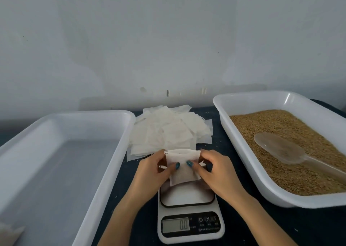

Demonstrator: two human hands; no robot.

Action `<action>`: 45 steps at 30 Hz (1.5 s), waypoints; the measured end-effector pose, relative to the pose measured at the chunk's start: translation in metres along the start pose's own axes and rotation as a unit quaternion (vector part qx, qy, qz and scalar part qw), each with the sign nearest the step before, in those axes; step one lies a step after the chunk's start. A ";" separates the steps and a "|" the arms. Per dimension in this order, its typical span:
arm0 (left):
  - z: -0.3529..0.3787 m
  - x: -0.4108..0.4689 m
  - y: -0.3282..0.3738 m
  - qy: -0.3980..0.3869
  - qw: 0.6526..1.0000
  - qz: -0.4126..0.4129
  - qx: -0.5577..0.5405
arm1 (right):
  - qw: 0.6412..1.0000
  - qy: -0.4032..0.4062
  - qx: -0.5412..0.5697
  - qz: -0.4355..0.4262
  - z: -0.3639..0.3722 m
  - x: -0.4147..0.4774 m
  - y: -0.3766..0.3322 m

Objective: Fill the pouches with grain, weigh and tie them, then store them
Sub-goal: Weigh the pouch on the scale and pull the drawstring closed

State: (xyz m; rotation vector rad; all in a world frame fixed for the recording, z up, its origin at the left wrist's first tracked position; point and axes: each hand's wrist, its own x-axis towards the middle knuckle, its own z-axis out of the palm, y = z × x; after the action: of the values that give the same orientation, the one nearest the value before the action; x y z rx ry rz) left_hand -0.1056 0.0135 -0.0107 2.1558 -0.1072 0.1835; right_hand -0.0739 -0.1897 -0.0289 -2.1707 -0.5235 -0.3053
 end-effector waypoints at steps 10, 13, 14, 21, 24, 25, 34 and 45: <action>-0.005 -0.005 0.002 0.031 0.991 0.073 0.107 | 0.999 0.018 -0.007 -0.034 -0.003 -0.002 0.001; -0.006 -0.006 0.001 0.035 0.992 0.067 0.101 | 0.999 0.017 0.002 -0.035 -0.003 -0.001 0.003; -0.006 -0.006 0.000 0.035 0.992 0.064 0.099 | 0.999 0.016 0.003 -0.036 -0.003 -0.001 0.003; -0.004 -0.006 -0.001 0.031 0.991 0.062 0.116 | 0.999 0.008 0.003 -0.033 -0.002 -0.002 0.005; -0.005 -0.007 -0.001 0.036 0.990 0.062 0.118 | 0.999 0.013 0.007 -0.033 -0.002 -0.001 0.005; -0.005 -0.007 -0.001 0.037 0.990 0.062 0.117 | 0.999 0.014 0.007 -0.032 -0.002 -0.001 0.005; -0.005 -0.007 -0.001 0.044 0.990 0.062 0.118 | 0.999 0.024 0.010 -0.038 -0.002 -0.001 0.006; -0.005 -0.005 -0.001 0.048 0.991 0.073 0.102 | 0.999 0.026 0.006 -0.037 -0.004 0.000 0.003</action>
State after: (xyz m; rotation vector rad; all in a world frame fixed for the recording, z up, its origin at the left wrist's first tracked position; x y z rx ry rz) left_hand -0.1113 0.0186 -0.0099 2.3394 -0.1975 0.3978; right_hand -0.0728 -0.1950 -0.0286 -2.1285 -0.5757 -0.3961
